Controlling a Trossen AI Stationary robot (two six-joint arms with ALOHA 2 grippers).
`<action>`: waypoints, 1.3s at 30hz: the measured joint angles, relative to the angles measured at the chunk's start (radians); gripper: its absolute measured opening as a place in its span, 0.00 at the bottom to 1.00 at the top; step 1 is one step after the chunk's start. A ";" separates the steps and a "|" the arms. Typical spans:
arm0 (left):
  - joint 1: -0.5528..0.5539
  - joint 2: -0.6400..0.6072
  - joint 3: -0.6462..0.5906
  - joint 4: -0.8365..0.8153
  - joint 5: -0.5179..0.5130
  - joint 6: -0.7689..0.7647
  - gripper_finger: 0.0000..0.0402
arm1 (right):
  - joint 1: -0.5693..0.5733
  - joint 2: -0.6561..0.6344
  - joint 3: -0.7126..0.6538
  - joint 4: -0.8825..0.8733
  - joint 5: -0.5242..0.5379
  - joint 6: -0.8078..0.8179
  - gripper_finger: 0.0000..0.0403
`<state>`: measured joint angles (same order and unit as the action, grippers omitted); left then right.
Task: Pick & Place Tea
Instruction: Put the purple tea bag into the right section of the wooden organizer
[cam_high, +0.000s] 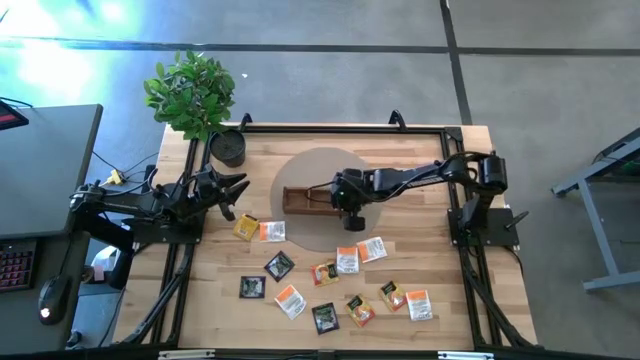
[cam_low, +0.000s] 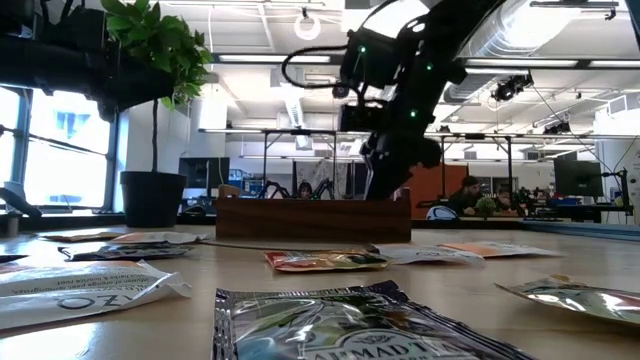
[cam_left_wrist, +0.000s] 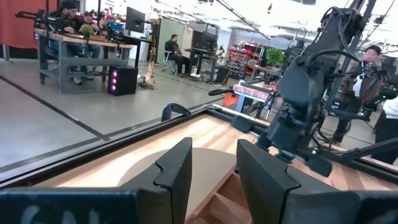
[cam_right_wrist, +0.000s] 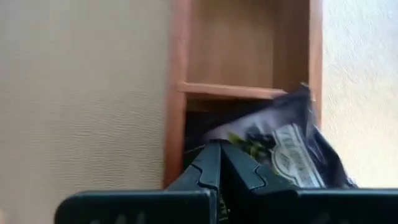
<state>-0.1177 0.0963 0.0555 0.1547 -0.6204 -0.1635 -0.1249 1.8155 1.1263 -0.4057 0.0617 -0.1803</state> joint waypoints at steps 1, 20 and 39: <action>0.000 0.000 0.000 0.000 0.000 0.000 0.32 | 0.001 -0.007 0.000 0.000 -0.002 0.000 0.00; 0.000 0.000 0.000 0.000 0.002 -0.002 0.32 | 0.000 -0.009 0.000 -0.046 -0.046 -0.001 0.00; 0.000 0.000 0.000 0.000 0.000 0.000 0.32 | -0.052 -0.001 -0.004 -0.038 0.142 -0.072 0.00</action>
<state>-0.1178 0.0963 0.0555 0.1547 -0.6201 -0.1631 -0.1769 1.8141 1.1225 -0.4439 0.2040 -0.2526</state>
